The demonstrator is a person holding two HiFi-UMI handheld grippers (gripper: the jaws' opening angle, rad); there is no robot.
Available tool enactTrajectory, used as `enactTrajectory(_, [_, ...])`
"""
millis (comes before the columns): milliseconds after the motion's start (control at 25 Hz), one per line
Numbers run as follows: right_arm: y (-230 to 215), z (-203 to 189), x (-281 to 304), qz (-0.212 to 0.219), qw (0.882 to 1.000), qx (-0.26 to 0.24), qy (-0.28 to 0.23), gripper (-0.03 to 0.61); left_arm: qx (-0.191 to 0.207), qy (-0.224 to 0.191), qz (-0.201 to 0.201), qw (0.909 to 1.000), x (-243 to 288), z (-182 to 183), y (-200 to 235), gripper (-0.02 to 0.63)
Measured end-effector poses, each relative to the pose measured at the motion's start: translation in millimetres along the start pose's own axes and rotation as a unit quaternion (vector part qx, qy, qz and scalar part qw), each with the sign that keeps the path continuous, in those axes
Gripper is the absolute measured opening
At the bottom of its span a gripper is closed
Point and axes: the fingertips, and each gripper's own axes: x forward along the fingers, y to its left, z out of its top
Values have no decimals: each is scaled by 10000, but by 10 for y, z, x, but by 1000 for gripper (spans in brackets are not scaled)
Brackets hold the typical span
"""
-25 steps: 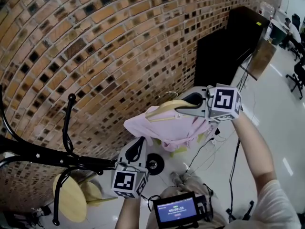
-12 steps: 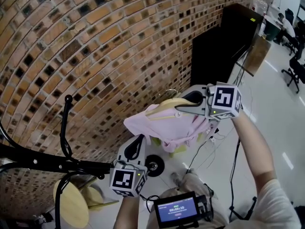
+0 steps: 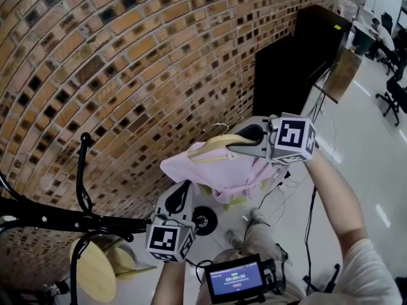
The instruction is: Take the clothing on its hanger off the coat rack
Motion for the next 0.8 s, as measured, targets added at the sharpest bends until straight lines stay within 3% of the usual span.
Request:
enactTrajectory(320, [-251,-11,-45,383,9990,-75,226,41,-237,-65,396,9989,280,172,92,21])
enactTrajectory(800, [-767,80,-52,729,9970,-251,51,41,-479,-75,820,9954,661,312,168,21])
